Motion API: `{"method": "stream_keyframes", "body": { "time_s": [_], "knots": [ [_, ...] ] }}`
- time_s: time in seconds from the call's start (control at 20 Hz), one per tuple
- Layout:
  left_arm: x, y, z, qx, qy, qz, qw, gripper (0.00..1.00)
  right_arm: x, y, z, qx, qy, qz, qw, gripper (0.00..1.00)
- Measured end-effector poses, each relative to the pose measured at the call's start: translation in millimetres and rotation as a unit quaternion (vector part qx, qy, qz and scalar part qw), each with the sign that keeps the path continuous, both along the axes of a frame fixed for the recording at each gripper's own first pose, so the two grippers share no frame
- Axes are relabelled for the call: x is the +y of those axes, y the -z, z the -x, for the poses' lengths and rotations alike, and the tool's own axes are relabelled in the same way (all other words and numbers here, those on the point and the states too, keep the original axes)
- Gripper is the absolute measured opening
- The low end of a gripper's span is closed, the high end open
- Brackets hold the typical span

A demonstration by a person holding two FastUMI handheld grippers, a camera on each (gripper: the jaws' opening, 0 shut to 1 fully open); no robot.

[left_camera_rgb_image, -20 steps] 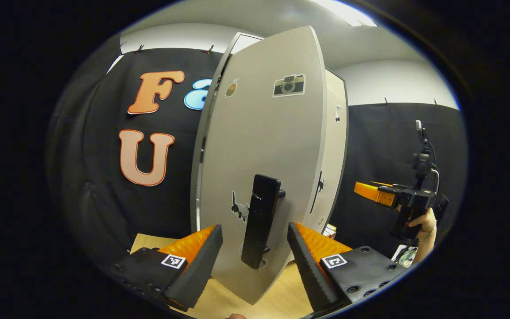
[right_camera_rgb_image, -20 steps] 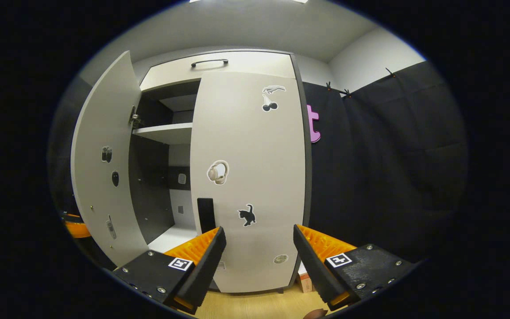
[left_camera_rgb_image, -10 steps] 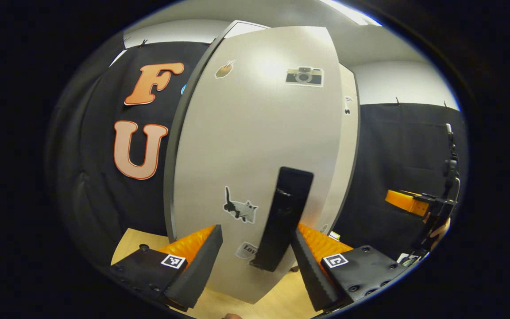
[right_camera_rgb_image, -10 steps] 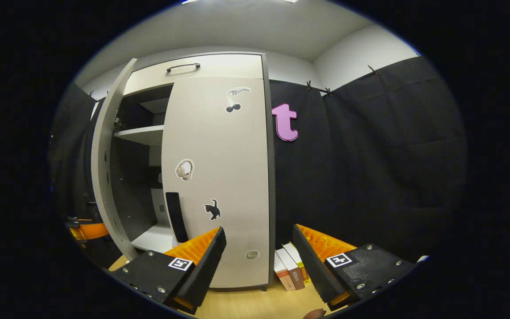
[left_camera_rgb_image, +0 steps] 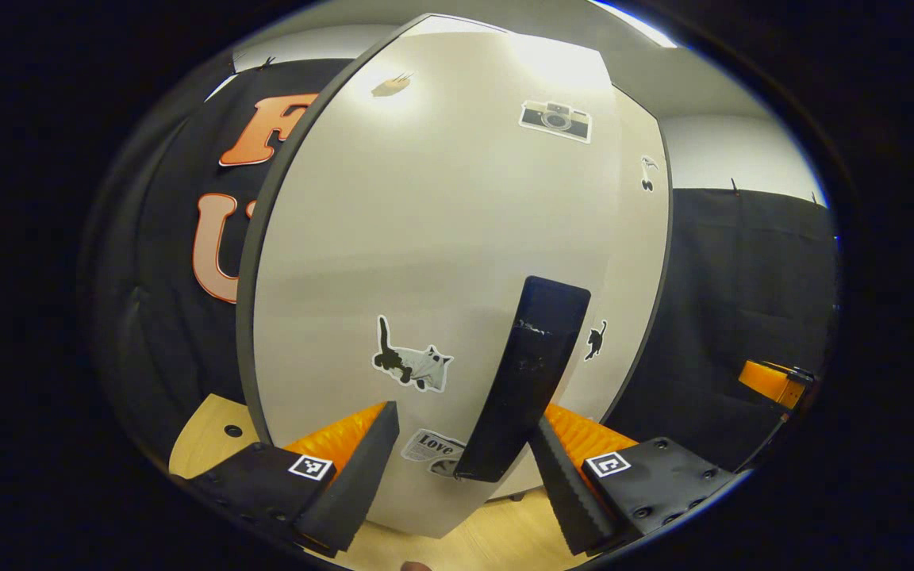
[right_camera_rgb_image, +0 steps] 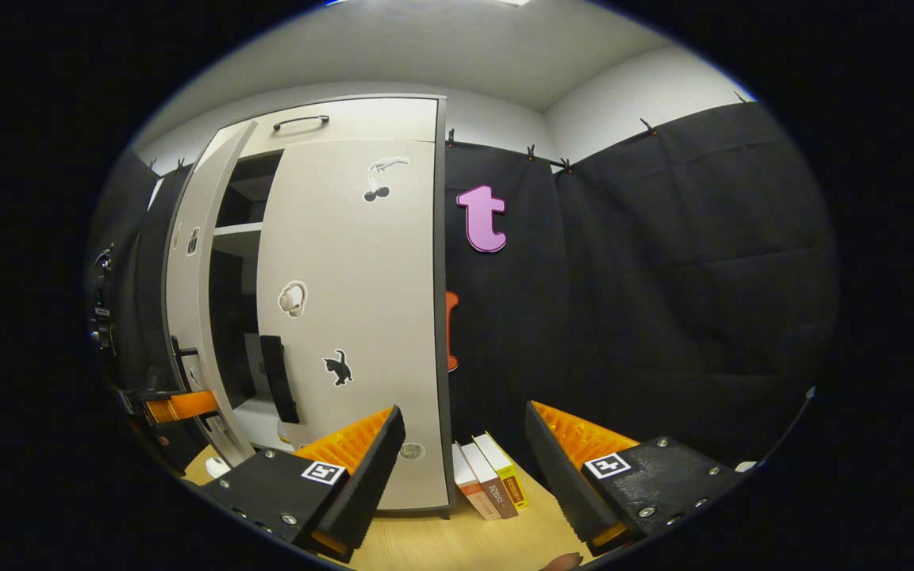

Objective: Grab one shoe with the right hand and put it into the shoe cabinet, grab the other shoe with the left hand and put it into the shoe cabinet; then close the right door with the right hand and the left door with the left hand.

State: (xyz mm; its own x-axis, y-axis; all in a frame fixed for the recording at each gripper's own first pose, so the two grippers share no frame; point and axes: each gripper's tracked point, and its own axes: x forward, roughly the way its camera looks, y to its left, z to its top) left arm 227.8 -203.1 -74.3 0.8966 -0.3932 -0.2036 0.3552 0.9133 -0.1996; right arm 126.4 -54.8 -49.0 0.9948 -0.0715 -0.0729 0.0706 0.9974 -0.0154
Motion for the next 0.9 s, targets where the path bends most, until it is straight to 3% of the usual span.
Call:
{"method": "stream_keyframes", "body": {
  "time_s": [0.5, 0.9],
  "knots": [
    [-12.0, 8.5, -17.6, -0.004, -0.033, -0.026, 0.999, 1.0, -9.8, 5.6, -11.3, 0.006, -0.01, -0.007, 1.0, 0.94],
    [-9.0, 13.3, -13.7, -0.002, -0.074, -0.083, 0.994, 1.0, 13.2, -1.5, -31.8, 0.006, -0.053, -0.013, 0.998, 0.94]
  ]
}}
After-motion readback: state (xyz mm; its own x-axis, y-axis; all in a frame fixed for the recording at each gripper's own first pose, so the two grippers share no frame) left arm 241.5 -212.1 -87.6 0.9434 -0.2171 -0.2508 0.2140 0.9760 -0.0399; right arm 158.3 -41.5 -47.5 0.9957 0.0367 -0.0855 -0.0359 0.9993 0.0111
